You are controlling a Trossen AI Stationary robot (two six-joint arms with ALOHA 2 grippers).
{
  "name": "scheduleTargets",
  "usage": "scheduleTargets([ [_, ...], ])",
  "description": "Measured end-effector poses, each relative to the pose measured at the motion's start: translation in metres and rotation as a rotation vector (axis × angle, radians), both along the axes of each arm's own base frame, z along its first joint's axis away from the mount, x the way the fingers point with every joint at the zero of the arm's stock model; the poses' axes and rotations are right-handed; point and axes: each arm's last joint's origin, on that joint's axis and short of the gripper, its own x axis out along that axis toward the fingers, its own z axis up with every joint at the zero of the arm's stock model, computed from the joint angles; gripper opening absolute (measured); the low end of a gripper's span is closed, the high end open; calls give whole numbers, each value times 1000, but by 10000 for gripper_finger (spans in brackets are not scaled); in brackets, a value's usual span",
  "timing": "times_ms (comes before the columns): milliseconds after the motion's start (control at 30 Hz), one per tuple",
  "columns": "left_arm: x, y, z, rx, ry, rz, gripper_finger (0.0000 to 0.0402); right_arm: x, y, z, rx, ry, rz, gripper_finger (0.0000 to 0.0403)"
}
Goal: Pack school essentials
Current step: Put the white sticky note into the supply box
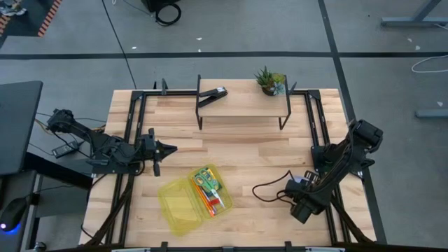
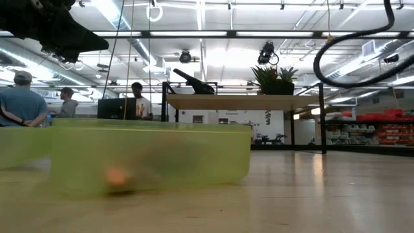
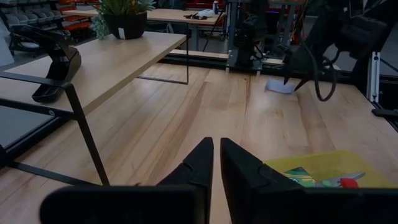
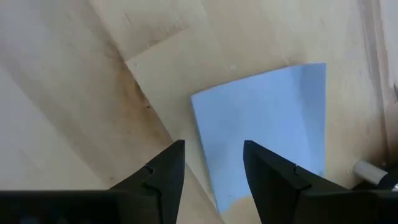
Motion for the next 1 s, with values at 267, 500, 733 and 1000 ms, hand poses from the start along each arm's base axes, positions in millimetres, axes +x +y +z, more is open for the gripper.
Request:
scheduleTargets([
  [267,0,0,0,-1,0,0,31,-1,-1,2,-16,-22,29,170],
  [500,0,0,0,-1,0,0,40,0,-1,2,-43,-53,54,170],
  [733,0,0,0,-1,0,0,33,2,1,-2,-46,-87,68,170],
  [1000,0,0,0,-1,0,0,35,-2,-4,-13,-43,-108,52,169],
])
